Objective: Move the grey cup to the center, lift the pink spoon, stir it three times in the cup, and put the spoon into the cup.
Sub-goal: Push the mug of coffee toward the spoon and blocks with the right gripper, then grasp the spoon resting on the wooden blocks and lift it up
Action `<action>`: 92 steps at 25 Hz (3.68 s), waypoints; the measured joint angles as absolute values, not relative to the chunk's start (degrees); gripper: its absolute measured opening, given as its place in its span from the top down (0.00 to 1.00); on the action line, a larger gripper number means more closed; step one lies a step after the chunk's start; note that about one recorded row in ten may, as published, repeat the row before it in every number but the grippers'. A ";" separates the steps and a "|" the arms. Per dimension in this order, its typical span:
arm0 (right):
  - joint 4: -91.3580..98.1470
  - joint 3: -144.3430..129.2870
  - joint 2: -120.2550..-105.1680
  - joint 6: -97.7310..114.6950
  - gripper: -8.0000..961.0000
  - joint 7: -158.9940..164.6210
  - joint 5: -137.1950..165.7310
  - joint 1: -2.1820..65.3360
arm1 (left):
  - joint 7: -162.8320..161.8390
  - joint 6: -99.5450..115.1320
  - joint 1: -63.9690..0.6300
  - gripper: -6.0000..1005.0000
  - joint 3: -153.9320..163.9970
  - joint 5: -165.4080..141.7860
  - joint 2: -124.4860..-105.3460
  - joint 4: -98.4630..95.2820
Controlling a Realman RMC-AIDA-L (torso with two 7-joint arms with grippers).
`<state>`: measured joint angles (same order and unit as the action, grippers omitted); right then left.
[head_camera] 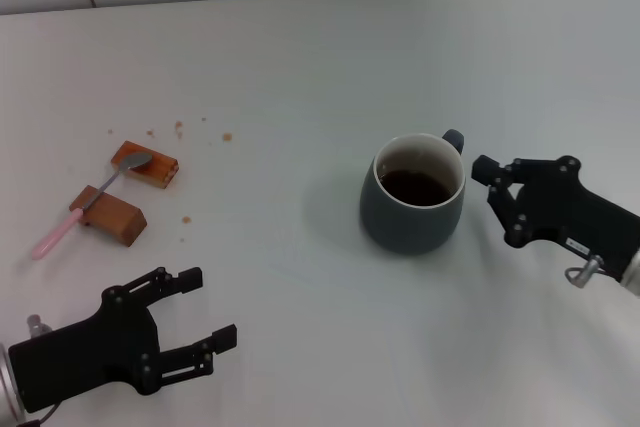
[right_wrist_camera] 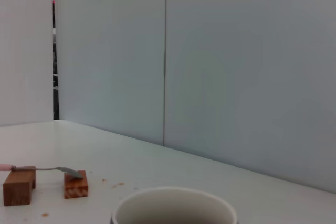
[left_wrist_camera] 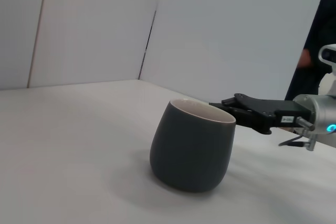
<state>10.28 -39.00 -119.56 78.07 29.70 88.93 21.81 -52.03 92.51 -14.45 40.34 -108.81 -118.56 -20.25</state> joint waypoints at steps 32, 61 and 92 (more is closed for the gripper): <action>-0.18 -43.08 -119.19 76.12 0.93 29.82 92.49 31.82 | -51.75 92.84 -13.99 0.14 40.43 -108.80 -118.50 -20.66; 11.41 -42.48 -119.11 91.56 0.21 35.95 97.03 18.73 | -68.09 107.31 -11.31 0.14 8.24 -108.17 -117.99 -20.20; 11.96 -42.53 -119.09 91.18 0.13 36.13 98.80 18.10 | -109.64 86.58 -11.10 0.14 1.03 -115.35 -116.33 -17.98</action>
